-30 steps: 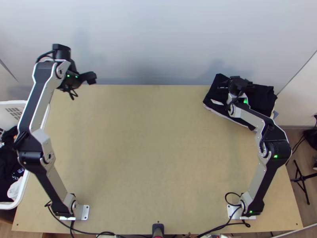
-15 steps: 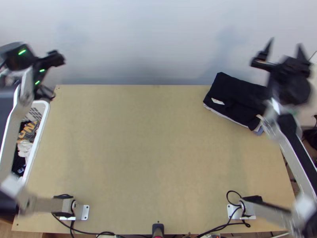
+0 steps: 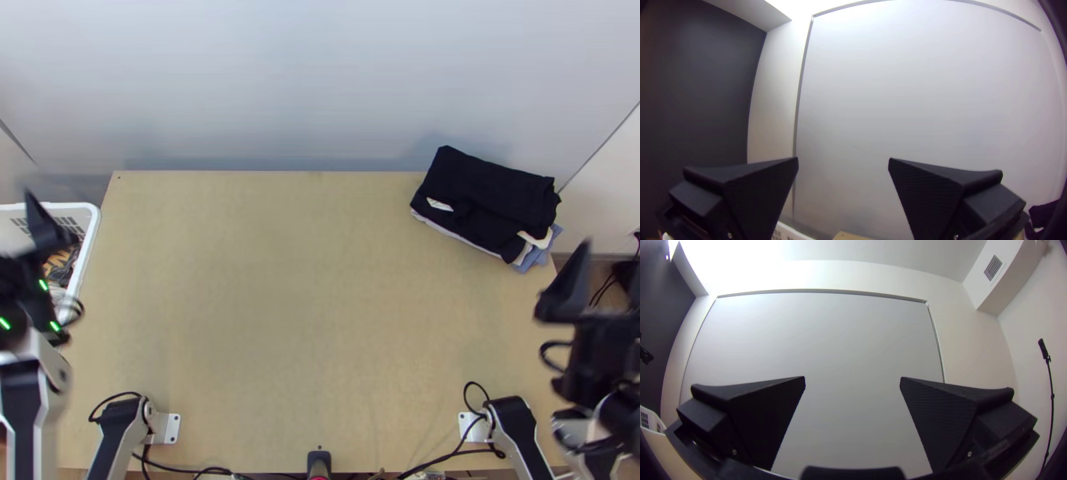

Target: Fold the t-shirt

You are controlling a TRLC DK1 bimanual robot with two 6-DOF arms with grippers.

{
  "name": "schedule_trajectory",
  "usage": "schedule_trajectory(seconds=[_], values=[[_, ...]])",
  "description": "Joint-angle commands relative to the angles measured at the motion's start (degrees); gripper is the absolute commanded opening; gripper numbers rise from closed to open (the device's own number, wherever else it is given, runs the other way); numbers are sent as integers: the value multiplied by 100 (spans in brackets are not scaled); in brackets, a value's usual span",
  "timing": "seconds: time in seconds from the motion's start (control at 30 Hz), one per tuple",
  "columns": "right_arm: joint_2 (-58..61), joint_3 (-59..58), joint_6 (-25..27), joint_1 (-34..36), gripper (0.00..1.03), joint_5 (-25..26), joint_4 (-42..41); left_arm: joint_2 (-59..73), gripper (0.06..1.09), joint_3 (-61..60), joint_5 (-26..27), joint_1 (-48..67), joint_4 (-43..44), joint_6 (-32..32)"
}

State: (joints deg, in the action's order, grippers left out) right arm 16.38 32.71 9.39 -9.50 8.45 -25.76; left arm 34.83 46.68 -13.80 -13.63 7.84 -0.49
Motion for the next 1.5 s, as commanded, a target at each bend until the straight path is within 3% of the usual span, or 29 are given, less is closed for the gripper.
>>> schedule_trajectory(seconds=[0.0, 0.13, 0.23, 0.37, 0.43, 0.5, 1.47], values=[[-1673, -2322, -42, -105, 99, -177, -202, -2191, 104, -2593, 18, -439, 640, 119], [-1673, -2893, -306, -35, 99, -186, -175, -3527, 104, -3815, 132, -237, 649, 5], [-1673, -3262, -447, -43, 99, -186, -61, -3500, 104, -4140, 79, -202, 596, -197], [-1665, -3262, -842, -184, 99, -186, 1011, -3500, 104, -4676, 123, -96, 201, -373], [-1665, -3262, -798, -290, 99, -186, 1943, -3474, 104, -4685, 123, -114, -494, -707], [-1638, -3236, -763, -263, 99, -186, 2497, -3342, 104, -4676, 159, -105, -537, -935], [-1638, -3236, -816, -237, 99, -194, 2497, -3483, 104, -4676, 299, -105, -546, -909]])
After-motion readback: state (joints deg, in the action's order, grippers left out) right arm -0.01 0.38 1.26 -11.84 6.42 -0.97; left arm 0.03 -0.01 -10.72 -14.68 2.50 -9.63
